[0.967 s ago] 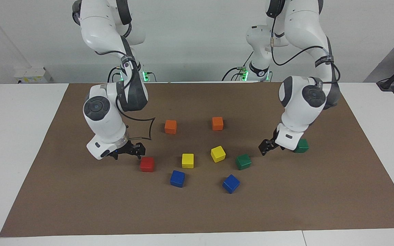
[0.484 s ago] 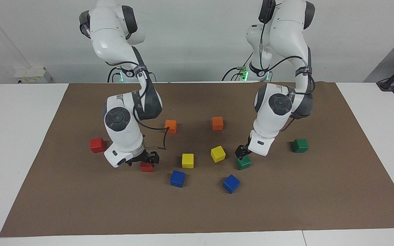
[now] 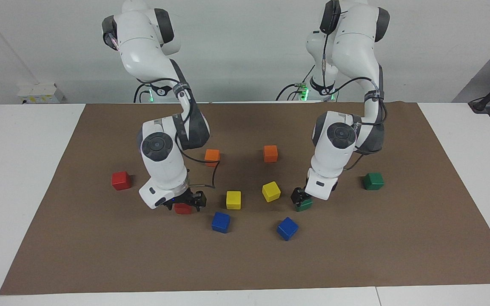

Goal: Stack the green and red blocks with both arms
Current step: 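Grasp the second green and red blocks with the left and right grippers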

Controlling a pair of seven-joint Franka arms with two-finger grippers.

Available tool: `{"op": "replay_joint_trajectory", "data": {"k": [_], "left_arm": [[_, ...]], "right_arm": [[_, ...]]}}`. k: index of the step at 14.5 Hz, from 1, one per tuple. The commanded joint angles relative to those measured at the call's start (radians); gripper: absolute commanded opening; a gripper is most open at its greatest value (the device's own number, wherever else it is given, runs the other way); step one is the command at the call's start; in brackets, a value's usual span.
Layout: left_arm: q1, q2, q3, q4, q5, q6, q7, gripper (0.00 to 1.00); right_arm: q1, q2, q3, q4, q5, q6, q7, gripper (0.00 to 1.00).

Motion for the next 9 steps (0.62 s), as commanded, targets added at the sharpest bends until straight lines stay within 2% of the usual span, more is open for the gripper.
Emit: {"op": "replay_joint_trajectory", "data": {"k": [1, 9], "left_arm": [[-0.018, 0.001, 0.011, -0.028, 0.014, 0.034, -0.030, 1.00], [-0.032, -0.023, 0.013, -0.141, 0.014, 0.130, -0.063, 1.00]], "right_arm": [[-0.024, 0.009, 0.007, -0.028, -0.013, 0.041, 0.011, 1.00], [-0.024, -0.011, 0.007, -0.100, -0.011, 0.091, 0.005, 1.00]]}}
